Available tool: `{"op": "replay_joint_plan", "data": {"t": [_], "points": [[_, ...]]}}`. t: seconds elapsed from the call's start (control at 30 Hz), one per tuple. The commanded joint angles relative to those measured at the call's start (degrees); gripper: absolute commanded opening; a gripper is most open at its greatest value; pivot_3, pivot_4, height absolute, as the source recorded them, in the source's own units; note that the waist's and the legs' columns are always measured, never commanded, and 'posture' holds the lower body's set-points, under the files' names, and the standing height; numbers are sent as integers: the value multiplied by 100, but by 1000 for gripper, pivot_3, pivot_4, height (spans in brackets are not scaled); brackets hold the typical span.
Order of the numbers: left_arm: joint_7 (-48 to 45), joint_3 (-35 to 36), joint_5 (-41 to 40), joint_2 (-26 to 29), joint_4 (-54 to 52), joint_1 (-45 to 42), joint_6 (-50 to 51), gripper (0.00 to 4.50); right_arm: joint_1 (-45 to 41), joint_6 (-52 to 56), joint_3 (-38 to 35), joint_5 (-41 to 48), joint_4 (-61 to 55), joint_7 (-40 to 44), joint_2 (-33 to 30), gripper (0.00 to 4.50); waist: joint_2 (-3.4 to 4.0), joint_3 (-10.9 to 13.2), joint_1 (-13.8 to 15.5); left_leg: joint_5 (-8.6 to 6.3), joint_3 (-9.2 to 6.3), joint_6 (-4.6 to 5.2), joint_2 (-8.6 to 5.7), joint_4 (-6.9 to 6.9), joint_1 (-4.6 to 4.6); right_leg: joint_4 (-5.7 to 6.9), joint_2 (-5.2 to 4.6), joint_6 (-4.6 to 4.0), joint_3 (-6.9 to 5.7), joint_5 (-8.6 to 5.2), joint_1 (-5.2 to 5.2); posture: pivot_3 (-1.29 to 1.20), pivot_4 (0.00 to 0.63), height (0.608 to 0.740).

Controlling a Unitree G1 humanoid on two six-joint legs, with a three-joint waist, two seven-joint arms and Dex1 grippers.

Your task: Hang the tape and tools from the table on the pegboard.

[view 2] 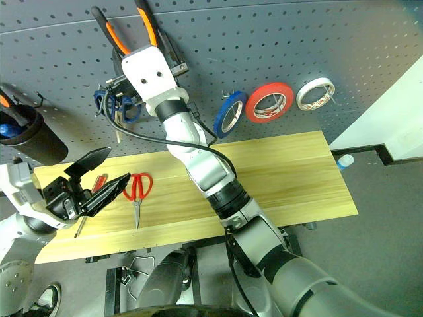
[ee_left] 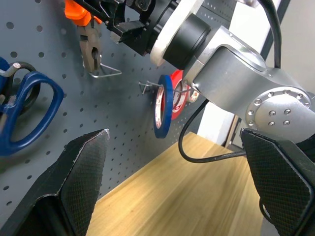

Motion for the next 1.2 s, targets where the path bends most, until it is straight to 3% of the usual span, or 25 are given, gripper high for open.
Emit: {"op": "replay_joint_plan", "data": {"t": [0.03,0.6,0.7,0.8,1.2], "points": [[-12,5,17,-16,-53,-13,-101,4463,447,99,-128,75,-128,-47,401,4478,0,0,0,0,0,0,0,0,0,0,0,0,0,0,0,127,315,727],[-8,-24,68,-27,-11,-63,-115,4463,482,202,-132,82,-220,-79,369,4478,3,3,0,0,-1,0,0,0,0,-2,0,0,0,0,0,123,319,727],[-15,-15,69,-20,11,-81,-115,4463,494,214,-132,106,-238,-48,358,3879,8,7,-4,0,-1,0,0,-1,0,-3,0,0,0,0,0,123,321,727],[-14,-14,69,-1,33,-124,-95,4463,485,244,-146,121,-251,-37,351,2927,12,13,-10,0,-1,0,1,-4,0,-5,0,0,0,0,0,122,327,727],[32,-30,56,-36,-50,-67,-66,4463,701,417,-225,187,-490,9,243,2894,20,67,-14,0,-1,0,2,-11,-4,-17,0,1,-1,0,0,117,338,727]]}}
